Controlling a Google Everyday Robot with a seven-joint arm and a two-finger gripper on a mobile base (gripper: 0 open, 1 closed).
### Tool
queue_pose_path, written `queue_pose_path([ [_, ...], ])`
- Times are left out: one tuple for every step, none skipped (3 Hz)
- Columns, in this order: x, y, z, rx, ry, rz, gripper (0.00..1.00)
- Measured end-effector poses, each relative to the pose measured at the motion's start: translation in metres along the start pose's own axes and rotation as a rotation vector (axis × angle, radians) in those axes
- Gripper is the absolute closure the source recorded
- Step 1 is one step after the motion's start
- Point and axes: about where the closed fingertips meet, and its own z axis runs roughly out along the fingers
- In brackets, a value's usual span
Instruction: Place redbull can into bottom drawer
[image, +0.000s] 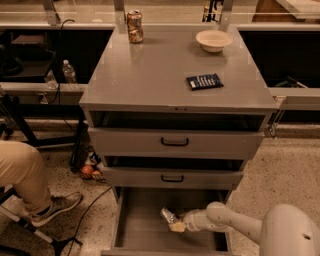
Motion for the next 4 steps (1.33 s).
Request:
queue_pose_path([
  [-0.001, 0.0, 0.004, 0.019, -0.014, -0.008, 0.38],
  [0.002, -0.004, 0.001, 0.034, -0.026, -0.012, 0.05],
  [0.005, -0.007, -0.002, 0.039, -0.031, -0.006, 0.0],
  [0.007, -0.021, -0.023, 0.033, -0.081, 0.027, 0.0],
])
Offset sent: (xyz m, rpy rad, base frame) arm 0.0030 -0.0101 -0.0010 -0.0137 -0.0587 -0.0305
